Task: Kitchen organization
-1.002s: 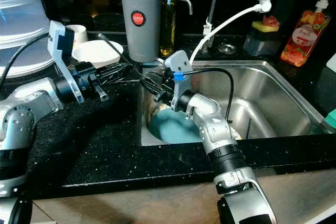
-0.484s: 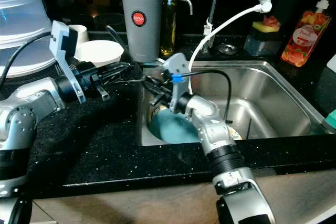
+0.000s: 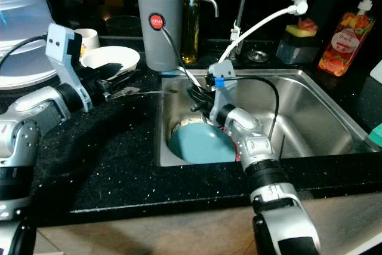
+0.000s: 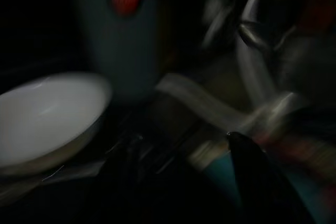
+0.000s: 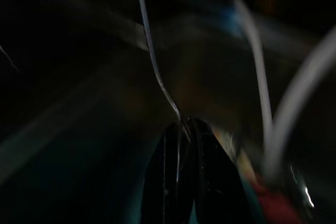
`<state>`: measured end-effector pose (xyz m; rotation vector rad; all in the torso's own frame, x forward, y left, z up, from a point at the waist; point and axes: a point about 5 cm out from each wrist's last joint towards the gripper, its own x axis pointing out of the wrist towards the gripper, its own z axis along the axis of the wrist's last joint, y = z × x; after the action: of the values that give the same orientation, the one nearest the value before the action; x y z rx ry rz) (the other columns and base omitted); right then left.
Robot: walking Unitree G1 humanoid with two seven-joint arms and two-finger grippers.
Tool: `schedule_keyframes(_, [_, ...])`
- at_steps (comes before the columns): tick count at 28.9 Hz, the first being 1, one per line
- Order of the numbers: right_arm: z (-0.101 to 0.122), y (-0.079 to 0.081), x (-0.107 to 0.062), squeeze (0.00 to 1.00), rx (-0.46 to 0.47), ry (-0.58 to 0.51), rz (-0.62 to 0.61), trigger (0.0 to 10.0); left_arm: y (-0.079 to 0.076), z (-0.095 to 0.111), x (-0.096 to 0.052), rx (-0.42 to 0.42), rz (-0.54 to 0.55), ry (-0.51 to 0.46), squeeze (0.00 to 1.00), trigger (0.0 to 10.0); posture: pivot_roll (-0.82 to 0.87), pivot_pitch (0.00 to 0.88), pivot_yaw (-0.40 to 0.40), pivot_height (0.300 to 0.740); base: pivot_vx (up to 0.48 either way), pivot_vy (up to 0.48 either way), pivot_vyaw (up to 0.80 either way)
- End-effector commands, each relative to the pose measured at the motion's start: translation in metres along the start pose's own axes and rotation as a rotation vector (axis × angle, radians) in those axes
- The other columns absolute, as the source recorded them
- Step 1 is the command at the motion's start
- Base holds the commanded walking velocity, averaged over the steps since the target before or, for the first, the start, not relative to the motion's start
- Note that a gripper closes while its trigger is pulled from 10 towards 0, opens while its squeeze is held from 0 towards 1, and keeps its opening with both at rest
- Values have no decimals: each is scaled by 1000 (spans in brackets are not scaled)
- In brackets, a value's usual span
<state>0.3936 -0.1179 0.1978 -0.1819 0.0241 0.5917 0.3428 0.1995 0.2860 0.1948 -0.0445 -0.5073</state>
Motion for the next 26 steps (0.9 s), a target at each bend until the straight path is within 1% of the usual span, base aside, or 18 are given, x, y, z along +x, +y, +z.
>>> schedule_keyframes(1, [-14, 0, -1, 0, -35, 77, -11, 10000, -4, -14, 2, 38, -1, 82, 0, 10000, 88, 51, -62, 740, 0, 0, 0])
schedule_keyframes(4, [-25, 2, -2, 0, -28, 116, -13, 10000, -18, -22, 0, 8, -82, 114, 0, 10000, 88, 47, -66, 740, 0, 0, 0])
schedule_keyframes(6, [-29, 3, -2, 0, -30, 133, -14, 10000, -25, -28, -1, 32, -122, 159, 0, 10000, 88, 43, -68, 740, 0, 0, 0])
schedule_keyframes(7, [-30, 3, -2, 447, -26, 139, -20, 10000, -26, -30, -2, 52, -127, 179, 0, 10000, 88, 43, -68, 740, 0, 0, 0])
schedule_keyframes(8, [-31, 2, -2, 1000, -20, 143, -26, 10000, -25, -32, -2, 66, -116, 195, 0, 10000, 88, 43, -68, 740, 0, 0, 0])
schedule_keyframes(9, [-31, 2, -2, 1000, -20, 143, -26, 10000, -25, -32, -2, 66, -116, 195, 0, 10000, 88, 43, -68, 740, 0, 0, 0])
schedule_keyframes(10, [-32, 2, -2, 1000, -16, 145, -28, 10000, -22, -34, -1, 80, -91, 210, 0, 10000, 88, 43, -68, 740, 0, 0, 0])
schedule_keyframes(12, [-32, 1, -1, 1000, -43, 154, -47, 10000, -11, -35, 0, 84, -4, 231, 0, 10000, 89, 40, -69, 740, 0, 0, 0])
schedule_keyframes(13, [-32, -1, -1, 63, -54, 154, -62, 10000, -5, -34, 0, 88, 48, 237, 0, 10000, 89, 36, -69, 740, 0, 0, 0])
schedule_keyframes(14, [-31, -3, -1, 0, -59, 150, -79, 10000, 1, -34, 1, 86, 99, 234, 0, 10000, 89, 36, -69, 740, 0, 0, 0])
schedule_keyframes(16, [-28, -6, -1, 0, -59, 137, -104, 10000, 11, -32, 2, 77, 196, 229, 0, 10000, 89, 36, -69, 740, 0, 0, 0])
schedule_keyframes(17, [-28, -7, -1, 0, -59, 132, -110, 10000, 14, -32, 2, 71, 225, 230, 0, 10000, 87, 34, -69, 740, 0, 0, 0])
schedule_keyframes(19, [-25, -9, -1, 0, -60, 113, -127, 10000, 24, -32, 1, 34, 325, 234, 0, 10000, 87, 34, -69, 740, 0, 0, 0])
schedule_keyframes(20, [-22, -9, -1, 0, -49, 98, -125, 10000, 35, -31, -1, 11, 419, 239, 553, 10000, 87, 34, -69, 740, 0, 0, 0])
schedule_keyframes(21, [-20, -8, -1, 0, -43, 85, -118, 10000, 42, -31, -2, 13, 482, 255, 1000, 10000, 86, 36, -72, 740, 0, 0, 0])
schedule_keyframes(24, [-15, -3, 1, 0, -8, 42, -72, 10000, 60, -35, -8, 15, 623, 319, 1000, 10000, 86, 36, -72, 740, 0, 0, 0])
schedule_keyframes(25, [-10, 8, 4, 0, 48, -13, 26, 10000, 69, -41, -10, -20, 673, 357, 1000, 10000, 87, 40, -71, 740, 0, 0, 0])
schedule_keyframes(26, [-7, 12, 5, 0, 65, -32, 65, 10000, 71, -44, -10, -30, 680, 366, 1000, 10000, 87, 40, -71, 740, 0, 0, 0])
